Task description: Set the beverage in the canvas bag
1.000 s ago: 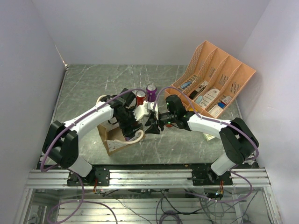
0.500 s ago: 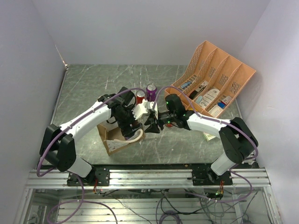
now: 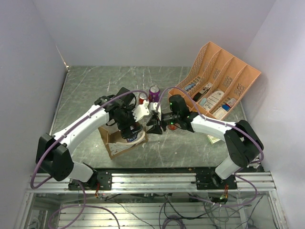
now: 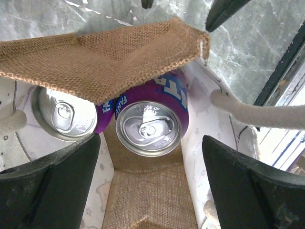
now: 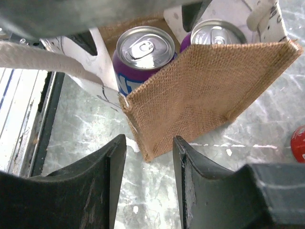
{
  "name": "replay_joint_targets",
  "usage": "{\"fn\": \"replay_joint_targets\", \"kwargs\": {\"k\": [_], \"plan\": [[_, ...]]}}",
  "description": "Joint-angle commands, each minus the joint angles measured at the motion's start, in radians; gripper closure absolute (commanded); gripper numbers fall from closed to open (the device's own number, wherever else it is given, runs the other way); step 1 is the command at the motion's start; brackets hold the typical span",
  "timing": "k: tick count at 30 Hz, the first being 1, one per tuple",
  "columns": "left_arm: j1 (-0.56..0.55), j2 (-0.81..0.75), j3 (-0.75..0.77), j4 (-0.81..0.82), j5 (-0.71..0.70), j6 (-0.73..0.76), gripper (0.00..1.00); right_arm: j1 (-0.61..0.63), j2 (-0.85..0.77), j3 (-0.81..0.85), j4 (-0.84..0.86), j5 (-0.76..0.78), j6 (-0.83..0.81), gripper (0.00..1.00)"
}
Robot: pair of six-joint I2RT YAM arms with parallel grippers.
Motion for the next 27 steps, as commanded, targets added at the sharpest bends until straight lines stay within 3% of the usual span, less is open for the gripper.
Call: {"fn": "replay_joint_targets", "kwargs": {"k": [1, 15, 27], "plan": [[-0.005, -0.063, 0.058, 0.049, 0.02, 0.003, 0.01, 0.004, 0.006, 0.005, -0.044, 0.019, -0.013, 0.56], [-0.004, -0.163, 0.078, 0.038, -0.011, -0.023, 0.03, 0.002, -0.011, 0.009, -0.051, 0.026, -0.016, 0.57], [0.004, -0.308, 0.027, 0.091, -0.141, -0.066, 0.03, -0.067, -0.126, 0.017, -0.016, -0.015, 0.064, 0.53]]}}
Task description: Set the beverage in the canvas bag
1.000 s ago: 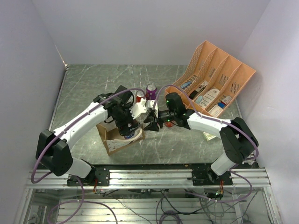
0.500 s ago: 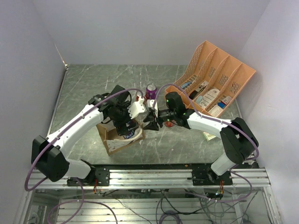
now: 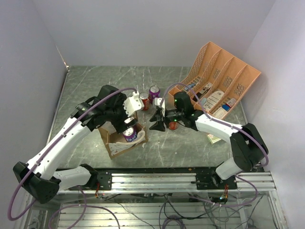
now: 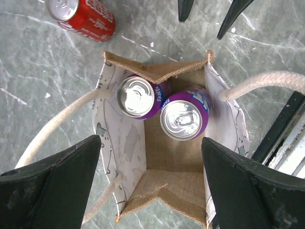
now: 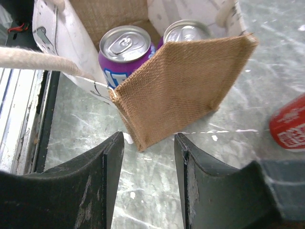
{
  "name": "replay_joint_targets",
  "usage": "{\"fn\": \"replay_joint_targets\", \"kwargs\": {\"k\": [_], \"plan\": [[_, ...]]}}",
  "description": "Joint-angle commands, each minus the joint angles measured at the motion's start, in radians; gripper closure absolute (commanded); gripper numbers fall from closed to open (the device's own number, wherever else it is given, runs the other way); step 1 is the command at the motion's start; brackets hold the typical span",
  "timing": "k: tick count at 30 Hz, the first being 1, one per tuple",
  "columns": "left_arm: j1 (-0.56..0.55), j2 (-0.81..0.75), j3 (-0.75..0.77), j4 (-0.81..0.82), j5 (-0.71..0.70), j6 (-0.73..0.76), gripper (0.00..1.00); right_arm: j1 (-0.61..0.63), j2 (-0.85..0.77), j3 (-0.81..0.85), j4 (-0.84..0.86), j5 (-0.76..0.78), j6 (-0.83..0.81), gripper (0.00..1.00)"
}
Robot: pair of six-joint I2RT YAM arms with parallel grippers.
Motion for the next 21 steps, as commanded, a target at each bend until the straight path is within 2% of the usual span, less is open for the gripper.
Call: {"fn": "replay_joint_targets", "kwargs": {"k": [1, 6, 11, 17, 21], "plan": [[0.006, -0.057, -0.026, 0.054, -0.089, -0.041, 0.03, -0.042, -0.108, 0.004, 0.024, -0.021, 0.041, 0.52], [0.037, -0.103, -0.044, 0.102, -0.131, -0.078, 0.03, -0.12, -0.205, 0.01, 0.019, -0.011, 0.075, 0.47], [0.091, -0.102, -0.008, 0.123, -0.101, -0.128, 0.04, -0.254, -0.304, 0.02, -0.026, 0.006, 0.088, 0.39], [0.092, -0.029, 0.049, 0.173, -0.138, -0.145, 0.0, -0.428, -0.386, 0.044, -0.046, -0.005, 0.163, 0.29], [0.093, 0.045, 0.121, 0.22, -0.179, -0.166, 0.0, -0.461, -0.431, 0.097, -0.173, 0.08, 0.118, 0.22]]}}
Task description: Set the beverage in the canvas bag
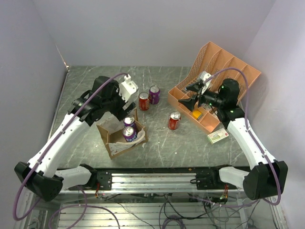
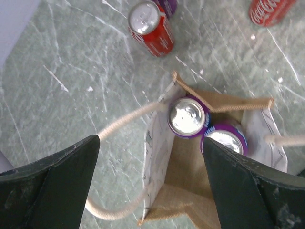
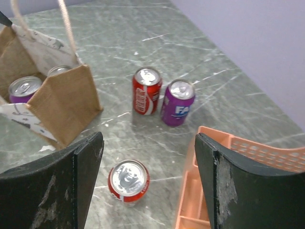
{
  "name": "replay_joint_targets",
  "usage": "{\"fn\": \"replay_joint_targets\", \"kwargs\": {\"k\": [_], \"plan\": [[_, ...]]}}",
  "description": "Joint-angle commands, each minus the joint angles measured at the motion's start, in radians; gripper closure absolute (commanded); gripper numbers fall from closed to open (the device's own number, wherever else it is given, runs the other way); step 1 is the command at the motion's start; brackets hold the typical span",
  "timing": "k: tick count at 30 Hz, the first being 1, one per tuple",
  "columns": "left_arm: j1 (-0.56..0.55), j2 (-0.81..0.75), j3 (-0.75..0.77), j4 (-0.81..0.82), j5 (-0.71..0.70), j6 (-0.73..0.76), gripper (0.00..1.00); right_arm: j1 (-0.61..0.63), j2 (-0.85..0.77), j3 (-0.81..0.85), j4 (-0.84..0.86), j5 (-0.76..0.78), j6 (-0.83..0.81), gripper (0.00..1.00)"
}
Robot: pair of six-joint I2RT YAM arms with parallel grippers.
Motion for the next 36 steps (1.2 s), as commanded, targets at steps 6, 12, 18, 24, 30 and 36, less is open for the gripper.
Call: {"fn": "replay_joint_targets", "kwargs": {"k": [6, 12, 18, 24, 30, 36], "plan": [[0.005, 0.215, 0.165, 0.165, -0.072, -0.107, 0.01, -0.019, -0.123, 0.022, -0.215, 0.208, -0.03, 0.09], [0.005, 0.388, 0.238, 0.204, -0.041, -0.125, 0.01, -0.074, -0.179, -0.036, -0.188, 0.213, -0.019, 0.0], [0.005, 0.536, 0.302, 0.217, -0.003, -0.131, 0.01, -0.115, -0.188, -0.036, -0.204, 0.167, -0.024, 0.0], [0.006, 0.672, 0.377, 0.195, 0.007, -0.125, 0.01, -0.131, -0.195, -0.039, -0.21, 0.157, -0.037, 0.0], [0.007, 0.774, 0.429, 0.192, 0.024, -0.12, 0.01, -0.132, -0.197, -0.039, -0.219, 0.137, -0.048, 0.0], [0.006, 0.845, 0.469, 0.182, 0.056, -0.122, 0.01, -0.133, -0.194, -0.039, -0.221, 0.128, -0.052, 0.0]]}}
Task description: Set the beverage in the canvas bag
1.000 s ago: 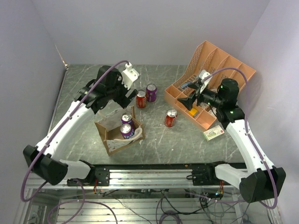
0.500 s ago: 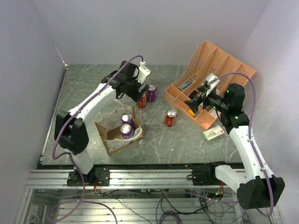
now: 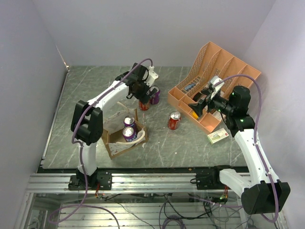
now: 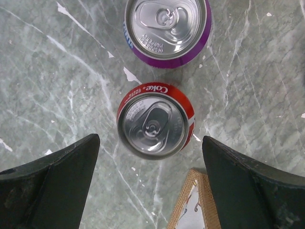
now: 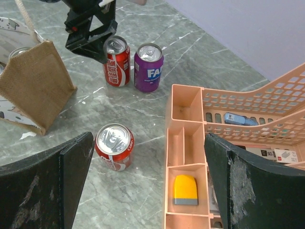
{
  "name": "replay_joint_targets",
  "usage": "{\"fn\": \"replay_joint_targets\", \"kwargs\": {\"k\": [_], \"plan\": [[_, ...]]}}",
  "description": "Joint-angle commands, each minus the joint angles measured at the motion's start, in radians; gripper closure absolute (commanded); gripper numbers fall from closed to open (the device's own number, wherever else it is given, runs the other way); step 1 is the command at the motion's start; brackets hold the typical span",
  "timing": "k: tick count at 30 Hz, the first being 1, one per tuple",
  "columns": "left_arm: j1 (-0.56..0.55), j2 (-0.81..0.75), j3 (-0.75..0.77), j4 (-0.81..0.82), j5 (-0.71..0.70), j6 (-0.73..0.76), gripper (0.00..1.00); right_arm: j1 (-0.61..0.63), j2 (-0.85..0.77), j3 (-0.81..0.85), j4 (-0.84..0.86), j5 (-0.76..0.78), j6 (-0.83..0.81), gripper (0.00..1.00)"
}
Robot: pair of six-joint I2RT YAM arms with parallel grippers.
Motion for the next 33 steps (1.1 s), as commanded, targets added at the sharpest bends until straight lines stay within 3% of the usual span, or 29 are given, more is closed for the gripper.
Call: {"fn": "replay_joint_targets", "kwargs": {"k": [1, 8, 23, 27, 33], "plan": [[0.006, 0.038, 0.058, 0.003, 0.067, -0.005, 0.01, -0.007, -0.014, -0.014, -0.001, -0.018, -0.013, 0.0], [0.007, 0.084, 0.088, -0.006, 0.098, -0.019, 0.0, -0.007, -0.018, -0.015, -0.003, -0.029, -0.017, 0.0], [0.007, 0.111, 0.091, 0.0, 0.055, -0.012, 0.1, -0.007, -0.02, -0.018, -0.003, -0.054, -0.018, 0.0], [0.007, 0.115, 0.099, -0.012, 0.059, 0.002, 0.21, -0.007, -0.024, -0.018, -0.003, -0.056, -0.019, 0.0], [0.007, 0.094, 0.115, -0.033, 0.081, 0.034, 0.47, -0.007, -0.028, -0.018, -0.006, -0.056, -0.022, 0.0]]}}
